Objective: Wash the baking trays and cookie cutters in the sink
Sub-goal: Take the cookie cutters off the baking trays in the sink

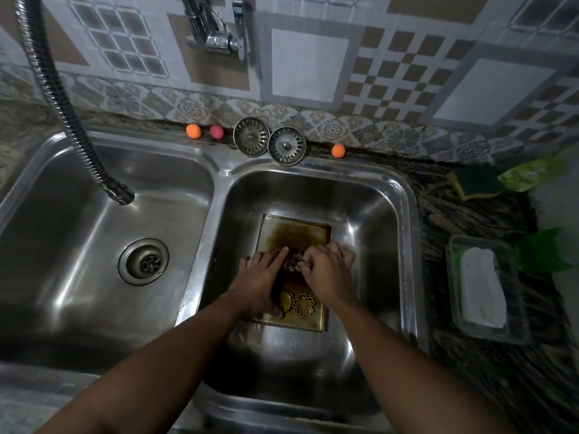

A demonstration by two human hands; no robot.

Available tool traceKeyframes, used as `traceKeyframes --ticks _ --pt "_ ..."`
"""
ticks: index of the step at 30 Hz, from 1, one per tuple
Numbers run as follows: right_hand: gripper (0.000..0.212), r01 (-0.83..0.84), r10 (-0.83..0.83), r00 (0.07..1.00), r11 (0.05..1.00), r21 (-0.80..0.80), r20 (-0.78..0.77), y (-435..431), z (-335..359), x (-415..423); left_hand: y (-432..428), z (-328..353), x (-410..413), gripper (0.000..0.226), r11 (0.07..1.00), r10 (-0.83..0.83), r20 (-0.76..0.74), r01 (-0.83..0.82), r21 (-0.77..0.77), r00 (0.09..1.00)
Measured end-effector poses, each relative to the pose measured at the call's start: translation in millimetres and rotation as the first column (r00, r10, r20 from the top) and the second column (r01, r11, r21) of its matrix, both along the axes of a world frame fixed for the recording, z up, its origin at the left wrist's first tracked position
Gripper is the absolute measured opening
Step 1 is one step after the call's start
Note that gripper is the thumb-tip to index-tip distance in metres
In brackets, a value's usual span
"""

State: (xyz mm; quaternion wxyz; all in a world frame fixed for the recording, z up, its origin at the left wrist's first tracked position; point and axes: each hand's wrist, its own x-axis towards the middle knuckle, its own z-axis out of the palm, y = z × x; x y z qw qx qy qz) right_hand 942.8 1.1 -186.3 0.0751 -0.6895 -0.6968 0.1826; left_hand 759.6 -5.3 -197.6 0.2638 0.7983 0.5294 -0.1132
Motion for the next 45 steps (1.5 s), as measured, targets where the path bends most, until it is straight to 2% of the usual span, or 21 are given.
traceKeyframes --ticks 4,7,9,13,17,21,29,33,36,39,42,45 --pt "0.011 -0.037 0.038 0.999 0.999 0.018 -0.037 -12.8 -7.8 5.9 -0.2 -3.0 -3.7 0.138 1.000 -0.007 -0.014 0.008 0.030 1.000" --pt "0.014 0.115 -0.107 0.985 0.992 0.049 -0.133 -17.7 -10.7 15.5 1.6 -1.9 -5.5 0.137 0.998 -0.018 -0.012 0.018 0.061 1.000" --pt "0.020 0.211 -0.210 0.965 0.977 -0.012 -0.156 -20.5 -11.6 20.9 2.9 -1.6 -4.6 0.137 0.998 -0.037 -0.004 0.037 0.056 0.999" --pt "0.022 0.242 -0.260 0.950 0.963 -0.116 -0.174 -25.1 -15.4 20.6 4.2 -3.0 0.5 0.137 0.998 -0.061 -0.002 0.061 0.000 0.998" --pt "0.014 0.328 -0.359 0.892 0.932 -0.151 -0.274 -20.6 -17.4 14.9 4.5 -1.6 1.3 0.136 0.998 -0.064 -0.038 0.064 0.020 0.997" --pt "0.021 0.388 -0.419 0.870 0.907 -0.165 -0.259 -11.9 -17.0 9.8 5.2 -1.4 -0.5 0.133 0.998 -0.053 -0.058 0.055 0.031 0.997" --pt "0.015 0.480 -0.530 0.830 0.838 -0.261 -0.174 -4.3 -13.9 16.5 3.6 -1.3 -1.7 0.130 0.999 -0.044 -0.056 0.045 0.027 0.997" --pt "0.016 0.419 -0.477 0.861 0.861 -0.287 -0.175 -6.0 -18.4 15.2 1.9 0.2 -6.1 0.128 0.998 -0.038 -0.071 0.041 0.047 0.997" --pt "0.023 0.314 -0.354 0.926 0.915 -0.253 -0.133 -9.2 -13.6 17.7 1.6 0.2 -9.8 0.128 0.998 -0.023 -0.084 0.028 0.065 0.996" --pt "0.062 0.095 -0.107 0.993 0.978 -0.185 -0.057 -14.2 -3.0 23.3 2.0 0.5 -7.8 0.128 0.995 -0.038 -0.053 0.042 0.085 0.998" --pt "0.111 -0.166 0.182 0.983 0.946 -0.277 0.033 -20.9 6.9 19.6 2.8 0.4 -1.8 0.126 0.992 -0.095 -0.030 0.097 0.081 0.995" --pt "0.130 -0.238 0.297 0.946 0.907 -0.349 0.127 -25.9 3.8 12.1 2.6 -3.3 2.2 0.128 0.990 -0.123 -0.052 0.126 0.070 0.991"
